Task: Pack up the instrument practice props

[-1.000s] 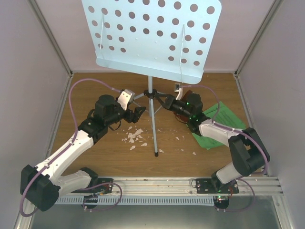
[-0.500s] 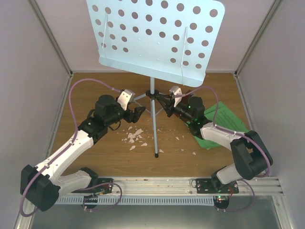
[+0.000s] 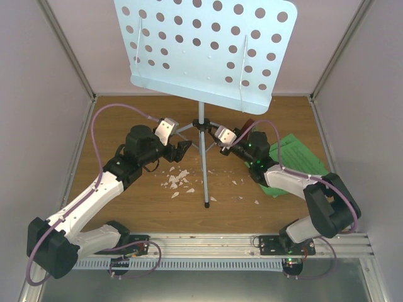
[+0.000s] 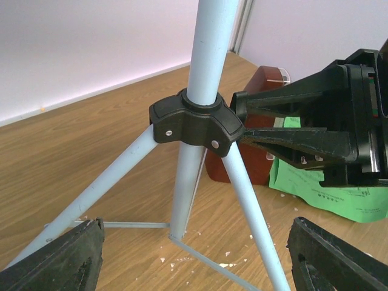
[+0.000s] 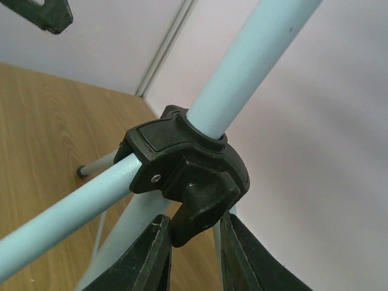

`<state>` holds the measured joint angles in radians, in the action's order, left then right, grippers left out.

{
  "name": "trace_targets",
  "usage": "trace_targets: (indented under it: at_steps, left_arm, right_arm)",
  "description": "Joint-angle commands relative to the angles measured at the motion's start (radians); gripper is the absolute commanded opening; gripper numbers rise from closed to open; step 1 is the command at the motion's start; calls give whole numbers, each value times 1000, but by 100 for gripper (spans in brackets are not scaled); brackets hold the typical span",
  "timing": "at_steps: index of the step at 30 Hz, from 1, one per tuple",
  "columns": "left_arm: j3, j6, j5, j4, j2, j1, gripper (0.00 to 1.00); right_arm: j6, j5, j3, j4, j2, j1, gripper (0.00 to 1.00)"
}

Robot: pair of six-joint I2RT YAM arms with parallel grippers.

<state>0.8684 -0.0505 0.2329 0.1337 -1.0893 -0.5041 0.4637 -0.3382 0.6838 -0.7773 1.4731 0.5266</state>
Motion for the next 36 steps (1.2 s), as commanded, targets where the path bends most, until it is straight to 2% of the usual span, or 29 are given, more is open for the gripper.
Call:
trace_targets:
  at_steps: [1,4,8,13,14,17,20,24,27,36]
  left_arm:
    - [17,18,-13,-26,16,-4,83]
    - [17,20,-16,-24,21,-4,83]
    - [17,20,-18,-23,27,-4,83]
    - [17,18,-11,-24,30,-4,83]
    - [17,18,-10,-24,32,-4,83]
    - [17,18,-10,-23,31,-4,83]
    - [17,17,-10,-22,31,-4,83]
    - [18,17,-10,-22,35,-4,83]
    - [17,17,-8,-22,38,-4,83]
    - [17,15,-6,-22,43,-4,83]
  right_arm:
    - [163,98,5,-18,-15,0,25]
    - [108,81,-6,-36,-41,-1,33]
    - [-69,24,-76,-84,-121,-6,44]
    - [-420,-82,-163,-153,-203,-48,56]
    - [-548,-94,-162,-147,-210,-56,58]
    - [-785,-175,-84,-46,-196,-90,59]
    - [-908,-259,28,98,-160,-103,56]
    - [-999,-362,145,245,-104,-137,52]
    - [-1051,-434,187,283,-53,-169,50]
    - [-939,-538,281,389,46,-172,47]
